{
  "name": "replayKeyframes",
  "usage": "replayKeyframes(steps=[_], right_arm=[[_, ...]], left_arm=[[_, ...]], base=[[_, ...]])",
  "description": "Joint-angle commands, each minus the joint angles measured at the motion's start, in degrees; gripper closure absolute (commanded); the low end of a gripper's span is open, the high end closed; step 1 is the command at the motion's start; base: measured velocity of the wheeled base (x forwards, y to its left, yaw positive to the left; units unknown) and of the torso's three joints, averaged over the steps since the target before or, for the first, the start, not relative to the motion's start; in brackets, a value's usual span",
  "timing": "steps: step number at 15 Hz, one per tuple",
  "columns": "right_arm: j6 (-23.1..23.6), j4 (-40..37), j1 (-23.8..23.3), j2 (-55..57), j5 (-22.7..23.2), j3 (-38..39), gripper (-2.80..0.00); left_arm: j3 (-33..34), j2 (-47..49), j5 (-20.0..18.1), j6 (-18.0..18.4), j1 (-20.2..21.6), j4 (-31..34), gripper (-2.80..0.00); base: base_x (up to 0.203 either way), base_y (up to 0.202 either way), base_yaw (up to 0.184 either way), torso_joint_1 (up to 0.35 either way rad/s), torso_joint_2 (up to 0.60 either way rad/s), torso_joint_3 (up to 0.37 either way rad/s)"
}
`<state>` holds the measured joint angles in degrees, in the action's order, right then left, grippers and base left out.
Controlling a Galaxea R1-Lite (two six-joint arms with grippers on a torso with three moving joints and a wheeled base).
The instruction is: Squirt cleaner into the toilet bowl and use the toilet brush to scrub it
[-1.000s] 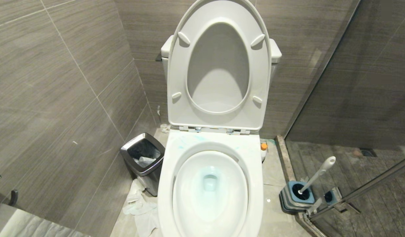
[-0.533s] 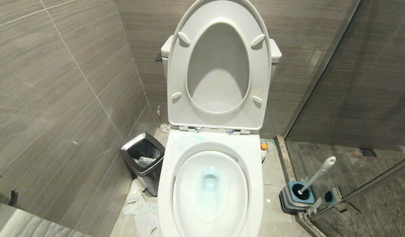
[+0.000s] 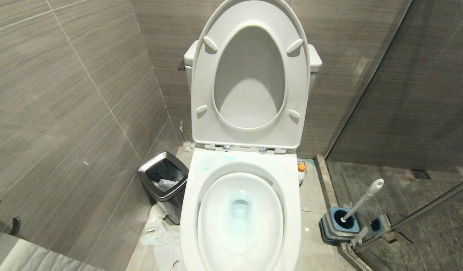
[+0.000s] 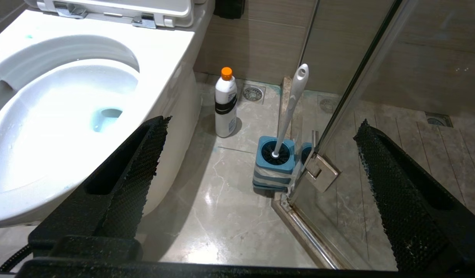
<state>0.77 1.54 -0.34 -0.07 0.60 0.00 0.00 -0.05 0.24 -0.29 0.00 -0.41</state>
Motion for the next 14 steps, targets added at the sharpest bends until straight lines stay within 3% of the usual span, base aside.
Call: replayKeyframes(steps=[1,14], right_arm=[[0.02,0.04,-0.01,-0.01,0.02,0.62,-2.80],[0.02,0.04,-0.01,-0.01,0.02,0.62,-2.80]], left_arm=[[0.35,0.05,0.02,-0.06,0.00,-0.02,0.00],[0.40,0.05,0.02,-0.01,0.00,-0.02,0.00]], base=[[0.000,0.000,0.000,0.000,0.00,0.000],[0.000,0.000,0.000,0.000,0.00,0.000]])
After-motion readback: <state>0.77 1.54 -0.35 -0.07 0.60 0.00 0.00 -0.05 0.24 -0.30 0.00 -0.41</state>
